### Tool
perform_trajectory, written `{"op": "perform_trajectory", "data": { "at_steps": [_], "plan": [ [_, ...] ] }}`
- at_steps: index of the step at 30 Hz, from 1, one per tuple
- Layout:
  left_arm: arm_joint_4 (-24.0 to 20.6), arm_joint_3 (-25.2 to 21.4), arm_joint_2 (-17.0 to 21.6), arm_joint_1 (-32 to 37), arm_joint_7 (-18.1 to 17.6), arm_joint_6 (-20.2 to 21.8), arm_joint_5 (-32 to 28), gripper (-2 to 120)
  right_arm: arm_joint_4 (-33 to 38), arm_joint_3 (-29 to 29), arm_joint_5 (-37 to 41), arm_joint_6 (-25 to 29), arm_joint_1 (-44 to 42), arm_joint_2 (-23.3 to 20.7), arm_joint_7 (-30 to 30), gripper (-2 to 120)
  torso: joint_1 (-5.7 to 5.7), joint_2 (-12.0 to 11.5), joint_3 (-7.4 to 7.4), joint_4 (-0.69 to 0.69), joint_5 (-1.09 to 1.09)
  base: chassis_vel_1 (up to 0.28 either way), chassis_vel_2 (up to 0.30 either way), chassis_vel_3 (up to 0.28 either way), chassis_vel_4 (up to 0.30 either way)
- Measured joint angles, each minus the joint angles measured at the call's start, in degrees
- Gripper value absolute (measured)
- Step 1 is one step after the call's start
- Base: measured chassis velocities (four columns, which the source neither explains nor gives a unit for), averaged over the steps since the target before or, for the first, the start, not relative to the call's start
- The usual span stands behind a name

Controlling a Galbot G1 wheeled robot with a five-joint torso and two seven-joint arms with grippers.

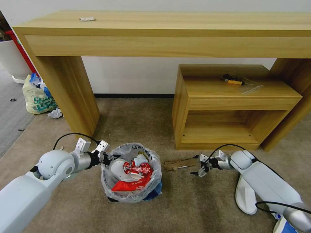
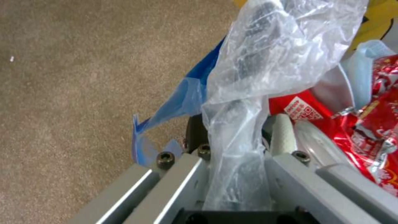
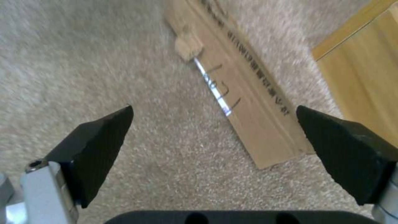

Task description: Pick up the trash bin and place the garbage on the floor into it.

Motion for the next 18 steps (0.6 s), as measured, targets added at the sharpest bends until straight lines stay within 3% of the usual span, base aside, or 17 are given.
{"op": "perform_trajectory", "data": {
  "at_steps": [6, 13, 18],
  "plan": [
    [-0.19, 0.16, 0.10, -0.04, 0.00, 0.00, -0.17, 0, -3.97, -0.56, -3.30, 1.07, 1.72, 3.11, 1.30, 100, 0.00, 0.00, 0.00, -0.03, -0.01, 0.000, 0.000, 0.000, 0.000],
    [-0.17, 0.34, 0.19, 0.16, 0.25, 0.00, -0.20, 0, -10.31, -0.60, -7.56, 0.99, 5.75, 9.73, 3.70, 99, 0.00, 0.00, 0.00, 0.00, 0.00, 0.000, 0.000, 0.000, 0.000],
    [0.30, 0.73, 0.06, -0.30, 0.70, 0.00, -0.20, 0, -11.51, -0.86, -8.74, -0.92, 7.67, 10.88, 4.72, 99, 0.00, 0.00, 0.00, -0.02, -0.02, 0.000, 0.000, 0.000, 0.000]
  ]
}}
